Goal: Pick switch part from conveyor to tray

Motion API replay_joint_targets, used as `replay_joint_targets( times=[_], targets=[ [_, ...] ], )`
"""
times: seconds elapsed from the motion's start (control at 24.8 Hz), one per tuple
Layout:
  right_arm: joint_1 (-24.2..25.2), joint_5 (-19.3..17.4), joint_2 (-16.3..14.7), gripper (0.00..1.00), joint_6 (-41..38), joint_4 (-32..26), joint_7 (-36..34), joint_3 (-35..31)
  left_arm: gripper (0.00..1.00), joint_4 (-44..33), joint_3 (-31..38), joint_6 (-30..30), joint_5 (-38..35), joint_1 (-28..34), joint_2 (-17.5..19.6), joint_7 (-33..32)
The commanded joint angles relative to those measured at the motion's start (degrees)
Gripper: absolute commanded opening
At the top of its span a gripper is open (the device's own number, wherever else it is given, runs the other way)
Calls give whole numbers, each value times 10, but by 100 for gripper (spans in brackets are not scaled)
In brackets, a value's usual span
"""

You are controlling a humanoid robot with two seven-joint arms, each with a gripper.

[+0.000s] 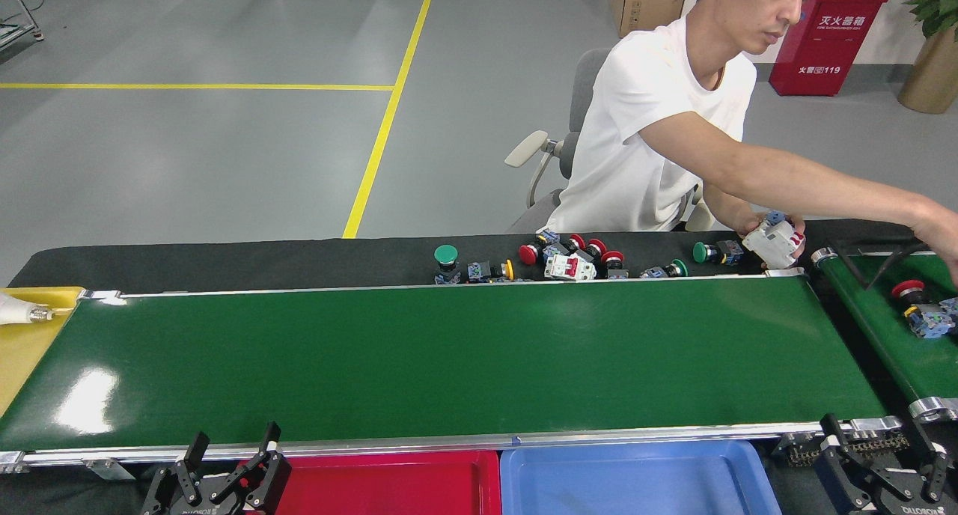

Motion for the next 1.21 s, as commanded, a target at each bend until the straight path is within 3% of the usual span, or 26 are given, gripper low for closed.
replay_joint_targets(
  times=[0.0,0.44,0.77,1.17],
  targets=[
    [-5,-2,-1,99,2,-8,1,-4,100,-8,2,-3,0,-4,0,5],
    [-6,-1,6,99,-4,-8,7,-3,100,-9,24,-5,11,-1,3,6],
    [-6,-1,6,99,-7,-7,11,-2,100,-8,33,-17,10,-10,31,6],
    [-12,0,6,99,0,-5,13,-2,100,-9,47,-19,12,-17,29,6]
  ],
)
